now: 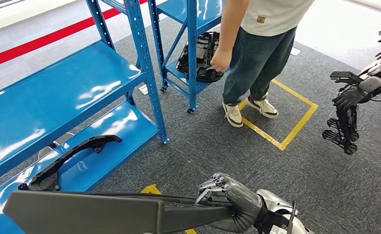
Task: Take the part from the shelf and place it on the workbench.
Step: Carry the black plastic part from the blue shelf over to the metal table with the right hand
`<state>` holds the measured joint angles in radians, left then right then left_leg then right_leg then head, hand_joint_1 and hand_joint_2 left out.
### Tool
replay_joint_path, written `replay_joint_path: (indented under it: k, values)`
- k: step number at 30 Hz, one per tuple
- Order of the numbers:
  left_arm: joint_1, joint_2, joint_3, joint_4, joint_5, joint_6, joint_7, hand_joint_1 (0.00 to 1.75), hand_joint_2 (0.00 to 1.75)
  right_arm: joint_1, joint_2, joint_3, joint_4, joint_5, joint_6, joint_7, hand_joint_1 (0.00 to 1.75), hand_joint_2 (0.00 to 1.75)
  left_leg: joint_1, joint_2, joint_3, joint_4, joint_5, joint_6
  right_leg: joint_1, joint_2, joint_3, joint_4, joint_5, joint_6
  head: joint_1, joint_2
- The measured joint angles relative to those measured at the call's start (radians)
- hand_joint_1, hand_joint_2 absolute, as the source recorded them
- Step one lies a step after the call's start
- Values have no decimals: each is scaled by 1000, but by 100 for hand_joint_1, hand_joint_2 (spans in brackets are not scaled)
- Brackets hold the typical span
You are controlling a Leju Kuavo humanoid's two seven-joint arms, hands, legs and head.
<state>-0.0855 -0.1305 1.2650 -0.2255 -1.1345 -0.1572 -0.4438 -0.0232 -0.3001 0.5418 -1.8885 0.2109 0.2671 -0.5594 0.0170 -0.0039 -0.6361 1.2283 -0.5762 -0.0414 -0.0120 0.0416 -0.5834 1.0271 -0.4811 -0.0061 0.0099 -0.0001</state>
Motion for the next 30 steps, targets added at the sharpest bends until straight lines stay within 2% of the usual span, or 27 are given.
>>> replay_joint_path:
  k: [2, 4, 6, 8, 10, 12, 13, 14, 15, 16, 17, 19, 21, 23, 25, 27, 28, 29, 30]
  values:
    - [0, 0, 0, 0, -2, 0, 1, 0, 175, -9, -2, 0, 0, 5, -8, 6, 175, 175, 5, -40, 49, -127, 59, 2, 0, 19, -2, 5, -3, 6, 0, 0]
    - [0, 0, 0, 1, -5, 0, 4, 0, 175, -17, -4, 0, 0, 12, -17, 13, 175, 175, 5, -69, 66, -181, 71, 5, -1, 36, -9, 7, -2, 18, 0, 0]
    - [-1, -1, 0, 1, -6, 0, 6, 0, 175, -20, -8, -4, 1, 16, -27, 21, 175, 175, 2, -57, 66, -186, 72, 14, -5, 51, -14, 4, 3, 32, 0, 0]
    - [-2, -2, 0, 2, -7, 0, 7, 0, 175, -24, -11, -13, 2, 20, -37, 27, 175, 175, 3, -37, 69, -192, 75, 28, -5, 31, -27, 25, -11, 41, 1, 0]
    - [-2, -2, 0, 2, -9, 0, 8, 0, 175, -31, -12, -22, 4, 25, -45, 31, 175, 175, 3, -14, 71, -196, 76, 37, -3, -7, -74, 119, -62, 45, 3, 0]
    - [-1, -2, 0, 2, -11, 0, 10, 0, 175, -34, -14, -30, 8, 33, -51, 37, 175, 175, 2, 11, 71, -196, 74, 41, -4, -22, -139, 246, -110, 47, 3, 0]
    - [-1, -2, 0, 2, -12, 0, 11, 0, 175, -34, -14, -33, 10, 37, -54, 40, 175, 175, 2, 22, 72, -196, 73, 41, -4, -24, -155, 277, -113, 48, 3, 0]
    - [-1, -2, 0, 2, -12, 0, 12, 0, 175, -34, -15, -36, 12, 39, -55, 42, 175, 175, 2, 33, 73, -196, 72, 41, -4, -27, -151, 266, -95, 48, 3, 0]
    - [-1, -2, 0, 2, -13, 1, 13, 0, 175, -34, -16, -39, 13, 41, -57, 44, 175, 175, 2, 41, 75, -195, 70, 39, -4, -32, -129, 221, -66, 48, 3, 0]
    - [-2, -3, 0, 3, -13, 1, 14, 0, 175, -34, -17, -43, 14, 44, -58, 45, 175, 175, 2, 49, 77, -195, 68, 37, -4, -43, -94, 153, -31, 48, 3, 0]
    - [-2, -3, 0, 3, -13, 2, 15, 0, 175, -34, -18, -47, 14, 47, -59, 48, 175, 175, -1, 56, 80, -194, 64, 32, -1, -60, -61, 87, -7, 46, 4, 0]
    - [-2, -3, 0, 3, -13, 3, 19, 0, 175, -32, -20, -55, 15, 55, -62, 52, 175, 175, -6, 67, 85, -194, 59, 22, 5, -80, -25, 14, 10, 38, 3, 0]
    - [-2, -3, 0, 3, -11, 5, 23, 0, 175, -24, -24, -61, 15, 62, -65, 56, 175, 175, -8, 78, 91, -198, 57, 12, 8, -73, -24, 7, 7, 26, 2, 0]
    - [-3, -3, 0, 3, -8, 7, 26, 0, 175, -18, -30, -65, 15, 67, -67, 59, 175, 175, -4, 64, 89, -181, 41, 4, 5, -61, -22, 4, 8, 14, 2, 0]
    - [-2, -5, 0, 3, -6, 9, 27, 0, 175, -16, -34, -66, 15, 71, -67, 62, 175, 175, -1, 31, 54, -94, -11, 0, 1, -50, -18, 1, 9, 2, 1, 0]
    - [0, -7, 0, 4, -4, 9, 28, 0, 175, -17, -36, -65, 18, 77, -62, 66, 175, 175, -1, 12, -10, 41, -65, 0, 2, -35, -17, 2, 7, -3, 1, 0]
    - [1, -8, 0, 4, -4, 9, 28, 0, 175, -18, -36, -63, 20, 81, -59, 67, 175, 175, -2, 9, -31, 80, -71, 0, 3, -26, -16, 2, 7, -4, 1, 0]
    - [1, -8, 0, 4, -4, 9, 28, 0, 175, -19, -36, -61, 22, 85, -56, 70, 175, 175, -1, 7, -37, 85, -59, 0, 3, -16, -14, 3, 7, -4, 1, 0]
    - [0, -9, 0, 4, -3, 9, 28, 0, 175, -23, -36, -60, 25, 87, -54, 72, 175, 175, -1, 5, -22, 45, -28, 1, 3, -6, -13, 3, 6, -4, 1, 0]
